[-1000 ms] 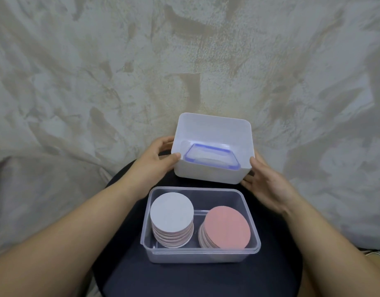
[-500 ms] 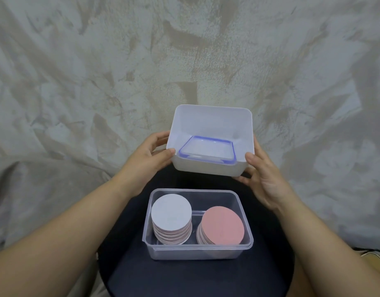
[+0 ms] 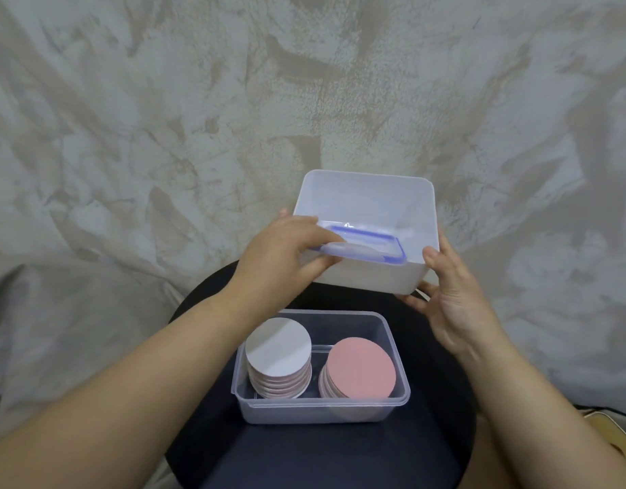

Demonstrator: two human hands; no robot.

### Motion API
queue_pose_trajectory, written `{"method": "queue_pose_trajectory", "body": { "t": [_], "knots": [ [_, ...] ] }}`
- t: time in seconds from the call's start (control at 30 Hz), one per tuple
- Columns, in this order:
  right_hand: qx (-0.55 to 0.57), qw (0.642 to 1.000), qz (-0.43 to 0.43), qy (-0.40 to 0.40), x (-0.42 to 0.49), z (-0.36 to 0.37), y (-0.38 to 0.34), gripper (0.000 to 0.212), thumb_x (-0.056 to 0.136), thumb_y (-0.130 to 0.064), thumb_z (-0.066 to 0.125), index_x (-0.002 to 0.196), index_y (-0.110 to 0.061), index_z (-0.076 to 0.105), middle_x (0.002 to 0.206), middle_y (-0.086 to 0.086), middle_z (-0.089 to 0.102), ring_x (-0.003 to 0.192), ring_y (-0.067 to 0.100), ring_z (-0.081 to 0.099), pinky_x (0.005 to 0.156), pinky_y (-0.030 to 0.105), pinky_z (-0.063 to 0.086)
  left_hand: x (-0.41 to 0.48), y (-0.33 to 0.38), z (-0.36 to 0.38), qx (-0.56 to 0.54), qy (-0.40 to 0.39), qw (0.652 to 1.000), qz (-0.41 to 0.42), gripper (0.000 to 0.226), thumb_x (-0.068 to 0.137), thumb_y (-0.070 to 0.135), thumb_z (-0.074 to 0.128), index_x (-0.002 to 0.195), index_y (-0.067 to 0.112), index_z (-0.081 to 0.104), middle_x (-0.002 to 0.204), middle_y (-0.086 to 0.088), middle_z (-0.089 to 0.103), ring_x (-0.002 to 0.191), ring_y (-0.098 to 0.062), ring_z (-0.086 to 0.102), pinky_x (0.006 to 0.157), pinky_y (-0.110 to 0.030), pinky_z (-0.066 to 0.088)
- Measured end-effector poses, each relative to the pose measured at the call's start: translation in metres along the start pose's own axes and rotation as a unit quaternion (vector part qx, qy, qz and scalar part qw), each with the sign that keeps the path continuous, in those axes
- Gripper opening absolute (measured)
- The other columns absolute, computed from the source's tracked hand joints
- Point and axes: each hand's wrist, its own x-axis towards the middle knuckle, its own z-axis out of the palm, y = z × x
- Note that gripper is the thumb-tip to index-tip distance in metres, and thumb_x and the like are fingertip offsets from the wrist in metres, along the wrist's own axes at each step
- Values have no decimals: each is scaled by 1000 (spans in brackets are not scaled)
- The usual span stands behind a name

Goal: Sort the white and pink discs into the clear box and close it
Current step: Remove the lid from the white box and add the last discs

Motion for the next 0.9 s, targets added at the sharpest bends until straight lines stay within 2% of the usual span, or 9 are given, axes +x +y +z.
{"method": "queue_pose_trajectory", "body": {
  "t": [0.1,0.2,0.3,0.4,0.5,0.57,0.67,0.77,0.9],
  "knots": [
    [6,1000,10,20,0,-2,1,54,74,-38,53,126,-50,48,113,-17,66,91,10,64,73,29,52,-1,5,-3,-4,15,1000,15,33,81,39,53,93,15,72,85,2,71,79,-10,58,71,-22,44],
    [10,999,15,37,0,-2,0,57,71,-39,56,126,-49,48,114,-16,66,98,15,62,74,31,53,-2,10,-12,-83,84,993,-23,17,80,28,64,93,21,72,82,19,67,77,5,59,72,-13,45],
    [5,999,6,42,-1,0,-1,53,72,-39,60,122,-51,51,113,-20,65,101,12,63,67,24,54,-5,6,-30,-167,185,964,-94,6,80,29,67,85,29,71,78,19,68,77,0,60,74,-16,46],
    [11,998,3,54,1,5,2,39,88,-27,57,118,-51,50,119,-18,62,108,11,61,64,19,54,-16,-7,-56,-162,298,928,-154,14,82,22,69,78,35,66,70,22,66,71,0,57,71,-15,46],
    [19,997,13,68,3,11,7,36,92,-22,50,111,-52,51,117,-17,63,110,15,59,65,23,53,-31,-24,-75,-146,348,904,-203,4,83,19,69,86,22,68,72,22,67,73,4,58,71,-9,44],
    [30,996,21,78,4,12,10,37,92,-22,50,113,-52,53,115,-19,64,109,15,59,65,24,53,-43,-37,-75,-109,322,911,-234,7,84,19,67,91,19,69,77,14,66,72,2,57,69,-7,43],
    [36,994,35,97,7,10,13,45,88,-28,52,130,-44,47,125,-17,59,115,18,56,70,28,51,-62,-58,-58,-42,227,942,-242,3,83,19,68,85,19,68,73,12,63,64,5,54,67,-12,42],
    [39,991,40,123,7,4,14,45,91,-29,50,134,-40,43,130,-16,56,119,21,53,73,32,50,-72,-71,-42,34,121,975,-183,16,80,21,68,82,6,70,75,-3,66,69,-6,55,68,-24,42],
    [26,992,37,117,4,-1,12,43,92,-28,48,134,-39,44,128,-15,57,118,22,54,73,31,49,-75,-88,-37,101,-49,989,-95,27,80,31,57,84,8,72,80,-7,70,76,-19,61,72,-27,44]
  ]
}}
